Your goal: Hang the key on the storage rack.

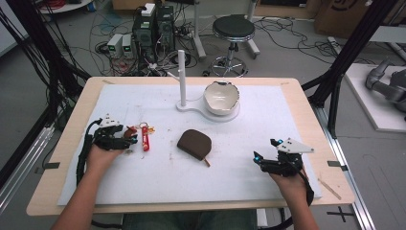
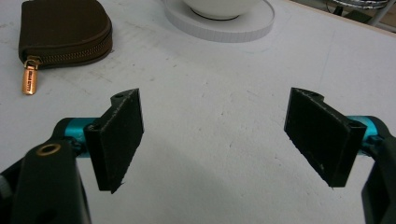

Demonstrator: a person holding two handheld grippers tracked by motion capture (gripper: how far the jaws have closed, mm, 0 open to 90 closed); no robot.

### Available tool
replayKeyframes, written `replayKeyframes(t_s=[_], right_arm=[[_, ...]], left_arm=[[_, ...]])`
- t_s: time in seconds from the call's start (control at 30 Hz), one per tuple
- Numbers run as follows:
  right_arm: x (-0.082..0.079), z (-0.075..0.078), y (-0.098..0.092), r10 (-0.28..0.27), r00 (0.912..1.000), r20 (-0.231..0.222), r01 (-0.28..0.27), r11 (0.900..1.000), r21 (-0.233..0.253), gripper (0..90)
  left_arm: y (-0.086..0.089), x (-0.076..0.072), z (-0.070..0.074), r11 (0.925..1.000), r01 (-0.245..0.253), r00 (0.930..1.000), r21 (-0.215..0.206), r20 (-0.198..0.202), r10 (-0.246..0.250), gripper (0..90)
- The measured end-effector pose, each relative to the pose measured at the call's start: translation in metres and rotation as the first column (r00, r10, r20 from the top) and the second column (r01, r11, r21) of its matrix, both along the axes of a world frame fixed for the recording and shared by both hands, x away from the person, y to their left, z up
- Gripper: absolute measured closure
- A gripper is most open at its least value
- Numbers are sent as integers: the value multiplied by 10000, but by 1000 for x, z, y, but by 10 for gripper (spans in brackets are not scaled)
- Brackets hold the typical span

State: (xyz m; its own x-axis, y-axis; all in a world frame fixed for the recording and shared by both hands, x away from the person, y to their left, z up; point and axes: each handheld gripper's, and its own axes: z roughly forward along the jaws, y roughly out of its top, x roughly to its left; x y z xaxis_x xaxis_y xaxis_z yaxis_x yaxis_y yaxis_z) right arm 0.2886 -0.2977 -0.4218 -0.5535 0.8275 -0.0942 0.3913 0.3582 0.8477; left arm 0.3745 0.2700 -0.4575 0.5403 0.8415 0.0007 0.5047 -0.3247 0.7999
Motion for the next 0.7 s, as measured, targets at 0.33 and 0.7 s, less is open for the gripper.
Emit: replayKeyframes(t_s=[0.33, 0.7], right_arm=[[-1, 0, 0, -35, 10000, -54, 35, 10000, 38, 199], [-3, 0, 0, -19, 10000, -75, 19, 10000, 20, 200]], left_arm=[[-3, 4, -2, 9991, -70, 9990, 423, -445, 89, 296], [-2, 3, -1, 9995, 246, 9990, 188, -371, -239, 555]])
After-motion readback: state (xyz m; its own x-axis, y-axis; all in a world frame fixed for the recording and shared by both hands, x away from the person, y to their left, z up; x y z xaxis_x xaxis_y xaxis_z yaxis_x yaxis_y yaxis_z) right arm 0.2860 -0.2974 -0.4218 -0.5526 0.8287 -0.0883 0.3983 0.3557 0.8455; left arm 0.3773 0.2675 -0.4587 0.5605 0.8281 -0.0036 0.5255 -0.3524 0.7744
